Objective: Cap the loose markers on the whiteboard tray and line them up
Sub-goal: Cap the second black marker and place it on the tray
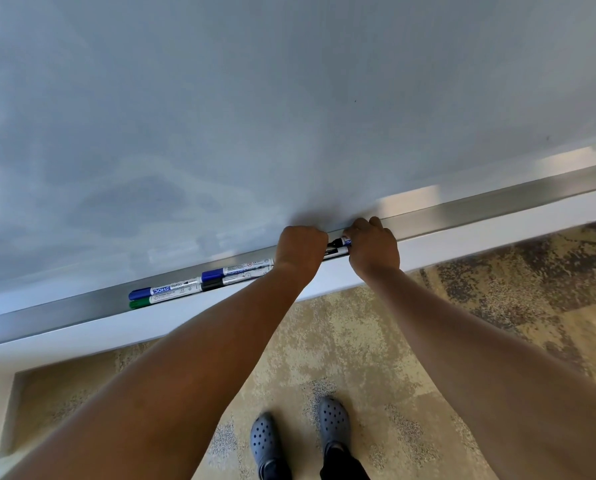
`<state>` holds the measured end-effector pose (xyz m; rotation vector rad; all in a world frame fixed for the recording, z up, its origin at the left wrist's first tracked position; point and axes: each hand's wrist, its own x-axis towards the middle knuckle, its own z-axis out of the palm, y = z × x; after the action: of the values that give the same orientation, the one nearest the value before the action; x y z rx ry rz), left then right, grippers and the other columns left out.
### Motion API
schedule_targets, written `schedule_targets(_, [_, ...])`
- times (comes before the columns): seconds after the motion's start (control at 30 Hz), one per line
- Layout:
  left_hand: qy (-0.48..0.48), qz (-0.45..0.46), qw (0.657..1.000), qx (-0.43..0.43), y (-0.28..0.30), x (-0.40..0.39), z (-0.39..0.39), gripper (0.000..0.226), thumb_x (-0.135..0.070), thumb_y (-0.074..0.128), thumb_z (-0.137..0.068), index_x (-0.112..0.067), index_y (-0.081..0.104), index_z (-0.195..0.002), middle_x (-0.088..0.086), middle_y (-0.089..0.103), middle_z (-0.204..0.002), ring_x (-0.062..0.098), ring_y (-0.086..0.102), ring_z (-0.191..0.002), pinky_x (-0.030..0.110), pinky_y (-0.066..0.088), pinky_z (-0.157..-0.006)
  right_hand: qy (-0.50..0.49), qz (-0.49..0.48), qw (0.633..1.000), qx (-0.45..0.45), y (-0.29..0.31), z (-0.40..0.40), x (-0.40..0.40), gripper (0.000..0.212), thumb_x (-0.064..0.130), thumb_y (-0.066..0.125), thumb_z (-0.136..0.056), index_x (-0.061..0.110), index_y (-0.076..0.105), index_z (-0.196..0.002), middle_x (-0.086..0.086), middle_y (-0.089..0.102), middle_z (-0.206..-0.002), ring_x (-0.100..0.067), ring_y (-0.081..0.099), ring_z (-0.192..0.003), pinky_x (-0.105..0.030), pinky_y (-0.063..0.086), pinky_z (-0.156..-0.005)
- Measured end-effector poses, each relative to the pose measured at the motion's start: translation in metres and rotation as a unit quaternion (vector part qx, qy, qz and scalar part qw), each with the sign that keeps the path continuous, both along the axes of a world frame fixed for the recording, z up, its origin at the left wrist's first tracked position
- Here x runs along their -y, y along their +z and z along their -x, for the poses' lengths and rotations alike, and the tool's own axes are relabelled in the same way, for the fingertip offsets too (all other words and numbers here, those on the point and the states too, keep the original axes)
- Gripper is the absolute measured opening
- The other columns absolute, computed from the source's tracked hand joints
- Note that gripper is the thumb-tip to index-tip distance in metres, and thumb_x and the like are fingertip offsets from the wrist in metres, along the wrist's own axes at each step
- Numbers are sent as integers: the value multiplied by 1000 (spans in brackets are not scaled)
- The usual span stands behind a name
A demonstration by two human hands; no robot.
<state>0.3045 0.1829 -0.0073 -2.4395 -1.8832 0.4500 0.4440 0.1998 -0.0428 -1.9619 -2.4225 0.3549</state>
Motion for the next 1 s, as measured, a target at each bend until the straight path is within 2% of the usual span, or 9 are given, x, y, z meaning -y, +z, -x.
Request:
schedule_targets(0.27, [29,-3,999,28,-7,-5,-1,20,-2,68,-80,-20,71,-89,1,72,-85,24,70,-82,27,39,-62,-13,-33,999,38,2,-5,4,23,15,53,-92,10,66,-110,-9,61,-111,-31,49,-108,-41,49,-84])
schedule_targets(0.47, [41,-30,996,71,-2,4,8,22,-6,64,-81,-20,64,-98,1,71,-88,24,70,-83,27,39,-61,-13,-62,998,18,11,-8,10,26,9,53,-89,10,64,-112,-10,62,-113,-32,49,-109,-43,49,-86])
schedule_targets(0.53, [44,-38,995,83,2,8,11,24,-8,62,-82,-21,64,-102,0,71,-90,24,69,-83,28,43,-62,-19,-73,997,12,16,-7,12,27,8,53,-86,12,65,-111,-9,62,-112,-32,48,-109,-43,45,-86])
schedule_targets(0.63, [54,-38,990,125,4,16,18,33,-13,59,-84,-21,63,-116,0,68,-99,24,68,-86,30,50,-69,-22,-84,996,1,23,-3,16,32,6,56,-81,15,65,-110,-7,62,-110,-32,48,-107,-43,40,-86])
schedule_targets(0.7, [82,-26,980,177,8,22,23,35,-16,57,-85,-22,63,-118,1,63,-104,25,67,-89,32,52,-73,-16,-78,997,-10,31,1,19,35,4,56,-77,16,64,-110,-7,60,-110,-32,51,-104,-42,38,-88])
schedule_targets(0.77, [143,-14,956,256,15,26,28,31,-17,55,-87,-23,67,-115,3,62,-107,25,64,-93,31,50,-77,-10,-58,998,-23,39,5,22,40,3,55,-75,18,62,-111,-7,56,-112,-31,54,-100,-42,36,-91])
schedule_targets(0.87, [263,10,889,374,33,30,37,27,-20,55,-89,-23,72,-110,-1,69,-115,21,63,-103,25,45,-83,-10,-59,996,-65,54,9,29,38,4,56,-75,20,60,-109,-6,53,-110,-30,61,-89,-39,36,-87])
schedule_targets(0.93, [321,16,840,437,46,36,42,22,-20,56,-86,-24,77,-92,-4,73,-104,18,65,-93,22,46,-76,-10,-80,993,-85,64,14,33,35,6,57,-77,21,60,-109,-5,53,-110,-29,61,-87,-37,36,-82])
schedule_targets(1.0, [372,20,774,513,56,44,46,24,-21,56,-86,-25,78,-76,-5,75,-89,15,65,-79,23,47,-66,0,-93,992,-90,74,19,38,36,8,58,-79,23,59,-112,-5,54,-112,-28,60,-92,-38,37,-84])
